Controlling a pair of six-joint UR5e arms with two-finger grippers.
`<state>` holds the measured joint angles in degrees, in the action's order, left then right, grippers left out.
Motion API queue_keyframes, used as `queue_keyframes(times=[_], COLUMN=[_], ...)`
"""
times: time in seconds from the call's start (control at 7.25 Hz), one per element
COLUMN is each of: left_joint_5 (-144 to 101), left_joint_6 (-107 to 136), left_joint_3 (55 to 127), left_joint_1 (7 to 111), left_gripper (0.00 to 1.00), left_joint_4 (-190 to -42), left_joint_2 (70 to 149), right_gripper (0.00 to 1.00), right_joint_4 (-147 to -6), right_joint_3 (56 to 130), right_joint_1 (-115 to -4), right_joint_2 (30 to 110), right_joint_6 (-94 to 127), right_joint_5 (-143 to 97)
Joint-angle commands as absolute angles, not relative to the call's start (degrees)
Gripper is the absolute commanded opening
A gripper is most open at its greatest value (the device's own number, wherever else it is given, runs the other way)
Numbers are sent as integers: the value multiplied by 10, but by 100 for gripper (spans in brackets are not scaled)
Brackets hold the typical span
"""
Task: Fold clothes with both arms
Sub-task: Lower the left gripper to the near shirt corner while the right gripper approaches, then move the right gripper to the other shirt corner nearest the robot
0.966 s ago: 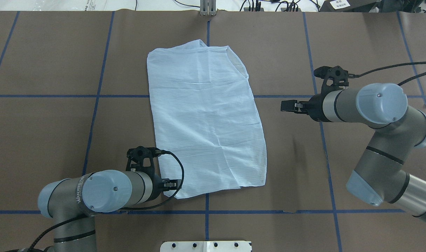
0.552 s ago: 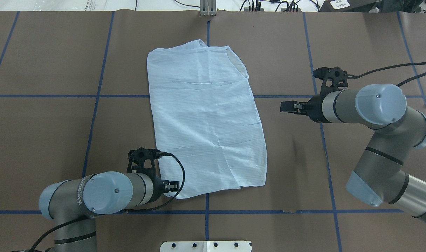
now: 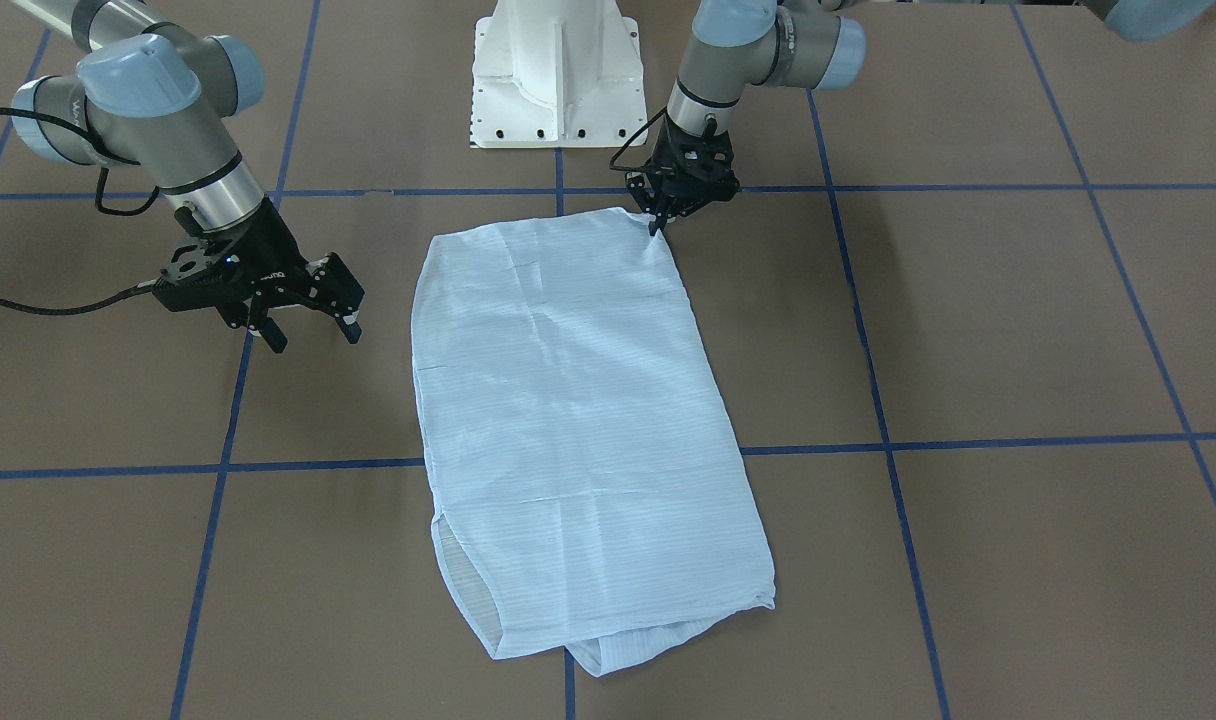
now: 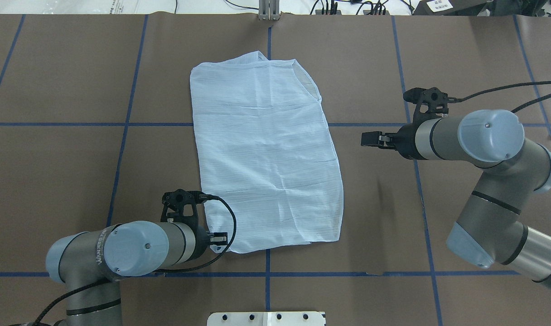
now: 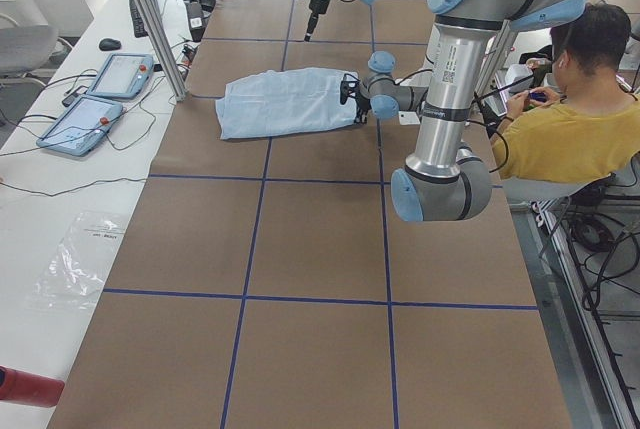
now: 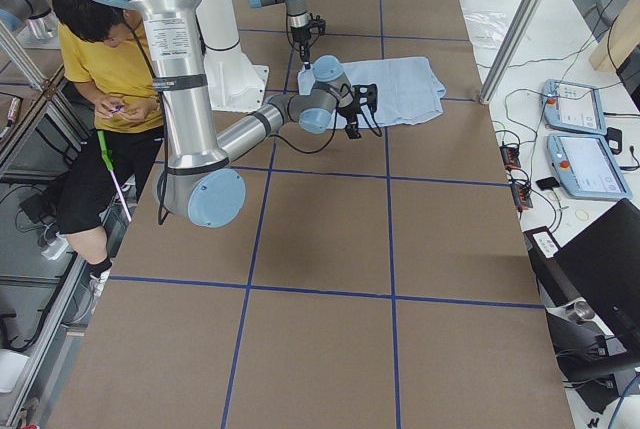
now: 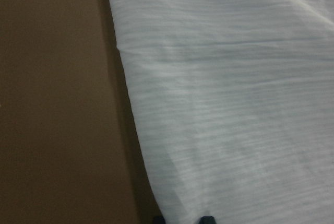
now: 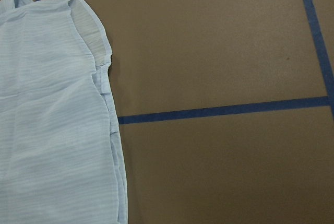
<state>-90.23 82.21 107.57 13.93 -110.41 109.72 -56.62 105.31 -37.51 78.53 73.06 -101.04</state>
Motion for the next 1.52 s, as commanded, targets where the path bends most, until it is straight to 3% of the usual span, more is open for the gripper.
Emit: queue_keyframes(times=[0.0, 0.28, 0.55, 0.83, 1.38], left_joint_5=[-896, -896, -892, -882, -882], left_joint_6=[823, 826, 827, 827, 827], left_joint_3=[1078, 1078, 1078, 1078, 1078], left_joint_1=[142, 139, 139, 140, 137], left_gripper=[0, 0, 0, 0, 0], left_joint_4=[-1104, -1104, -1104, -1105, -1105], left_joint_2=[1096, 1097, 1098, 1097, 1098], right_gripper=[100, 93, 86, 76, 77], right_joint_4=[-579, -679, -862, -882, -892], right_joint_3=[1063, 1112, 1116, 1110, 1077], right_joint_1=[-353, -275, -170, -101, -84], right_joint_2=[779, 750, 644, 640, 622], right_joint_6=[789, 946, 1110, 1222, 1304], right_joint_5=[-990, -928, -856, -828, -794])
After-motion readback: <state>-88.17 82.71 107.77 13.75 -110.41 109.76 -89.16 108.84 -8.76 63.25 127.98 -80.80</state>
